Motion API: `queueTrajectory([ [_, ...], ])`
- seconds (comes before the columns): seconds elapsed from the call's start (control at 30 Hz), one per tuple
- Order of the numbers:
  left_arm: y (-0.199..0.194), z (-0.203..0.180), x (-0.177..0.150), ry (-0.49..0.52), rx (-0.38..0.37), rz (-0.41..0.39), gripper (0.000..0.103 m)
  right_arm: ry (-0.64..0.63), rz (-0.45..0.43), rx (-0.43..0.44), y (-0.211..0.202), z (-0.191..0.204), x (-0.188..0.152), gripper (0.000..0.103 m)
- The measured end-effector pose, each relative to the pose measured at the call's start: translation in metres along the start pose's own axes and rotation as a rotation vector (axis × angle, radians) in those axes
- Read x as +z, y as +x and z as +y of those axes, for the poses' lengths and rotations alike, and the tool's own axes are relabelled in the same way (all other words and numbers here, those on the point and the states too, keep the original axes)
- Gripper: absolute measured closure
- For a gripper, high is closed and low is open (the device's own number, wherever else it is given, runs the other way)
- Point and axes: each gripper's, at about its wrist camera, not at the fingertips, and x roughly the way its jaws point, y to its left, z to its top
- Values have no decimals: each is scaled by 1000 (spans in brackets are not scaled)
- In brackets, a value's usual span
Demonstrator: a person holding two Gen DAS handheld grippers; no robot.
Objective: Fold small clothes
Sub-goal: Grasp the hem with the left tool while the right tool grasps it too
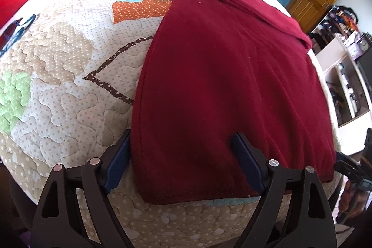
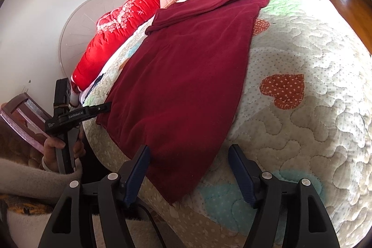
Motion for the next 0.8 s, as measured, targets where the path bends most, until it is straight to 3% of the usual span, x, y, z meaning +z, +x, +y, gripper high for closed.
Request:
queueTrajectory([
  [0.17, 6, -4, 0, 6, 1, -8, 6, 1, -9, 29, 3, 0, 2, 25],
  [0.33, 8, -5, 1, 14, 10, 0, 5, -3, -11, 9, 7, 8, 5, 19],
  [0.8, 3, -3, -4, 35, -8, -2, 5, -11, -28, -3, 12, 11, 4, 17],
])
